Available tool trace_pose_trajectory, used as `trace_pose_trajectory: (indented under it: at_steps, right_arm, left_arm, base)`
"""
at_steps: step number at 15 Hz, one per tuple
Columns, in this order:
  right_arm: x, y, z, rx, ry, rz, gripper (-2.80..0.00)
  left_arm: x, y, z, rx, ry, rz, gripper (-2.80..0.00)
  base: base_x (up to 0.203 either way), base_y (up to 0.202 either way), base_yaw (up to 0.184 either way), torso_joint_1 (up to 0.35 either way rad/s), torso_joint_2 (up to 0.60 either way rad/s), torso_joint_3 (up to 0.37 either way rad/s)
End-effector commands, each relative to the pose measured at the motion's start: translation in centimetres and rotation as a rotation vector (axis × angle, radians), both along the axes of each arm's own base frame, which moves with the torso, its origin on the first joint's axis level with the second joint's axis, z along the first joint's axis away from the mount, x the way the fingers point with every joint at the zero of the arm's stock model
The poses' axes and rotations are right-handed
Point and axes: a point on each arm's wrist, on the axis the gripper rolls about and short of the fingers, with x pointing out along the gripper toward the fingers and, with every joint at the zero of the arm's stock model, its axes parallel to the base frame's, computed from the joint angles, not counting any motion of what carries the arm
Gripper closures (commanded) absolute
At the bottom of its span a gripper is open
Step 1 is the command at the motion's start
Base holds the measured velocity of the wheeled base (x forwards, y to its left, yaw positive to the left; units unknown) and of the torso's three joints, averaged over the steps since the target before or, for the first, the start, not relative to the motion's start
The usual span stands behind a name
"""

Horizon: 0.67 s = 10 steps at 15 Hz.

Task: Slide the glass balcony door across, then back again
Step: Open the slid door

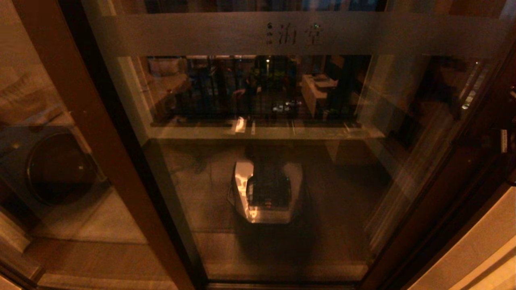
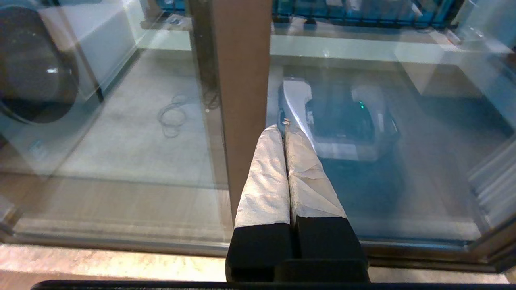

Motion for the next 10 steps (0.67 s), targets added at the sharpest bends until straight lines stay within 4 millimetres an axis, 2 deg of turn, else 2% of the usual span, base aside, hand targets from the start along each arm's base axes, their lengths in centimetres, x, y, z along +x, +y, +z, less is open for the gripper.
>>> trace_pose_trajectory:
  at_steps: [1, 5, 10]
  right_arm:
    - [-0.4, -0.3, 0.4, -0.006, -0.012, -0.014, -2.8]
    - [0.6, -1.8, 0.2, -0.017, -0.031, -0.042, -2.8]
    - [0.9, -2.9, 0.4, -0.016, -0.045, -0.067, -2.8]
  left_arm:
    - [0.0, 0.0, 0.0, -0.001, -0.002, -0.001, 0.0]
    - [0.0, 0.0, 0.0, -0.001, -0.002, 0.0, 0.0]
    - [0.0, 0.0, 0.0, -0.001, -0.001, 0.0, 0.0]
  base:
    - [0.0, 0.0, 0.0, 0.0, 0.0, 0.0]
    - [0.0, 0.0, 0.0, 0.0, 0.0, 0.0]
    - [0.0, 0.0, 0.0, 0.0, 0.0, 0.0]
